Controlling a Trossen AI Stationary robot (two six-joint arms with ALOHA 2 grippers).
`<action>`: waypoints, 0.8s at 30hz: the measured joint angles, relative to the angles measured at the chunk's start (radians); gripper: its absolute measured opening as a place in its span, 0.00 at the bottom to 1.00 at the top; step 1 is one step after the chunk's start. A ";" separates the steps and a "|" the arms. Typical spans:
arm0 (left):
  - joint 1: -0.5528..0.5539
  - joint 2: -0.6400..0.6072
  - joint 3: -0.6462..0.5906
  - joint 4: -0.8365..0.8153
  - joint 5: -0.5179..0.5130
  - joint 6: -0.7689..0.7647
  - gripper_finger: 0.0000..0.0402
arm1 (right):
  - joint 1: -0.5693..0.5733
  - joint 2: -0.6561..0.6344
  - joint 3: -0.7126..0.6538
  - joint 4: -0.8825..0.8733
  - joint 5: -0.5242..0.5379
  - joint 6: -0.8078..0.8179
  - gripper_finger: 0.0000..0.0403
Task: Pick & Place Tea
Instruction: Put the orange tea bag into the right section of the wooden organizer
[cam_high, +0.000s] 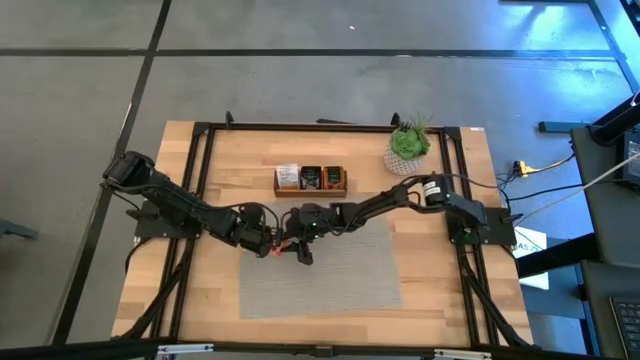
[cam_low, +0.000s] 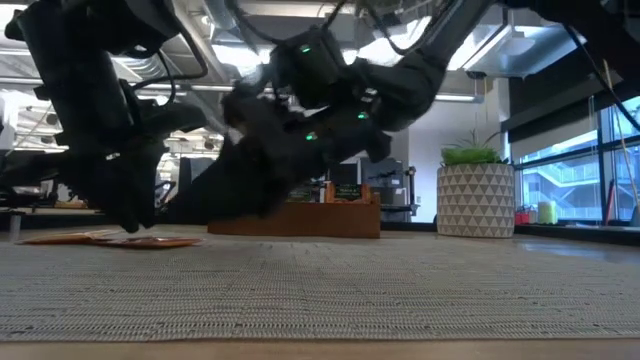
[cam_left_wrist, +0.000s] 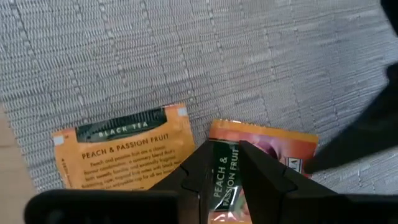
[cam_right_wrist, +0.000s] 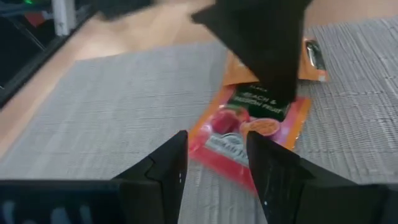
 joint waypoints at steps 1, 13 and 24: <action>-0.001 0.000 0.000 0.000 0.006 -0.003 0.18 | 0.000 0.014 0.026 -0.028 0.001 0.000 0.41; -0.005 0.000 0.000 -0.045 0.062 0.000 0.18 | 0.014 0.064 0.171 -0.296 0.062 -0.120 0.41; -0.006 -0.001 0.001 -0.052 0.110 -0.016 0.18 | 0.054 0.063 0.157 -0.318 0.170 -0.189 0.41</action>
